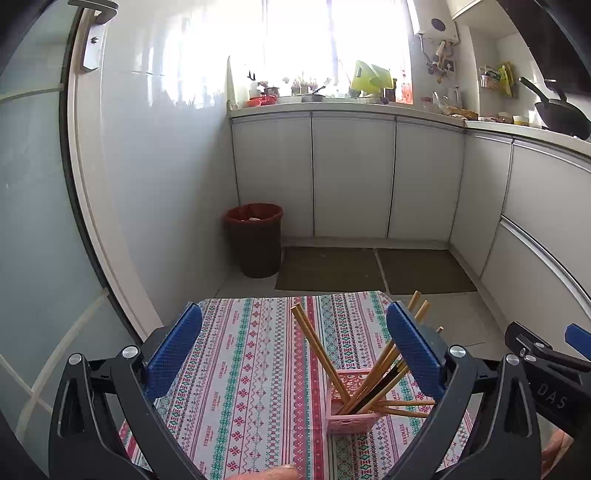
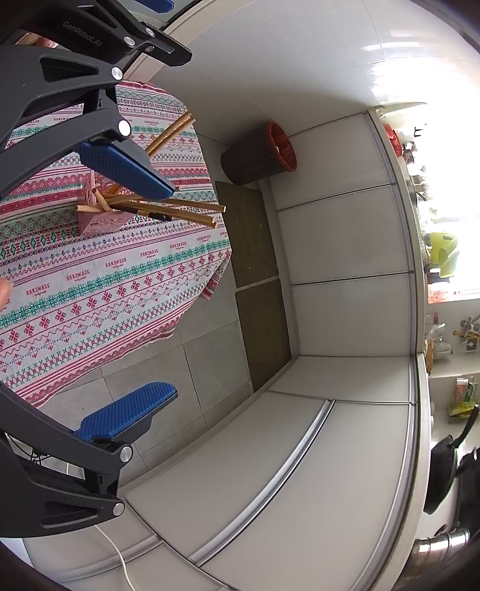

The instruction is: Organize utensils

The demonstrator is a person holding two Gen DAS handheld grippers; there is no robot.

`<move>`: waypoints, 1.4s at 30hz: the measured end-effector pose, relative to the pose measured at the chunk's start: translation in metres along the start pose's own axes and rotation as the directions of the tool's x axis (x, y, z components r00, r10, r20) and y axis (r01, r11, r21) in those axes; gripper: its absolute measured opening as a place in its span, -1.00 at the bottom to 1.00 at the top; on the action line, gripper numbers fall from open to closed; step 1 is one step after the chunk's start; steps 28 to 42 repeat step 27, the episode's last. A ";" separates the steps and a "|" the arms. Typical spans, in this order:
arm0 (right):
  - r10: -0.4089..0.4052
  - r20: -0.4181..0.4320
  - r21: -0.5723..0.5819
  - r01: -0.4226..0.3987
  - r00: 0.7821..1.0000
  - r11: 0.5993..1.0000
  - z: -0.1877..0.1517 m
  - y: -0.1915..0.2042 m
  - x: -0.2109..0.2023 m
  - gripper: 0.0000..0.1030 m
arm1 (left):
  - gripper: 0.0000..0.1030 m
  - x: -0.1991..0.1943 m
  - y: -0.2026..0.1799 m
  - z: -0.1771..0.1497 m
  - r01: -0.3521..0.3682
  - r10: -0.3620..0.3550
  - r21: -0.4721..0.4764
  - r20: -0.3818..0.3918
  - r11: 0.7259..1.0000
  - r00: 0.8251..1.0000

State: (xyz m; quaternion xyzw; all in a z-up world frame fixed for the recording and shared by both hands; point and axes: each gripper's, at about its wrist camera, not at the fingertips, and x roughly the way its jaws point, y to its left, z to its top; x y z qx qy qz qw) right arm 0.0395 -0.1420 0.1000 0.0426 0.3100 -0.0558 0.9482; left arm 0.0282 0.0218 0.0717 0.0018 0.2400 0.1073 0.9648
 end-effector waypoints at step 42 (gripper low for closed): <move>0.006 -0.010 0.004 -0.006 1.000 1.000 -0.003 -0.001 0.004 0.87 | 0.86 -0.001 -0.002 -0.003 0.026 -0.026 0.025 0.010 0.999 1.000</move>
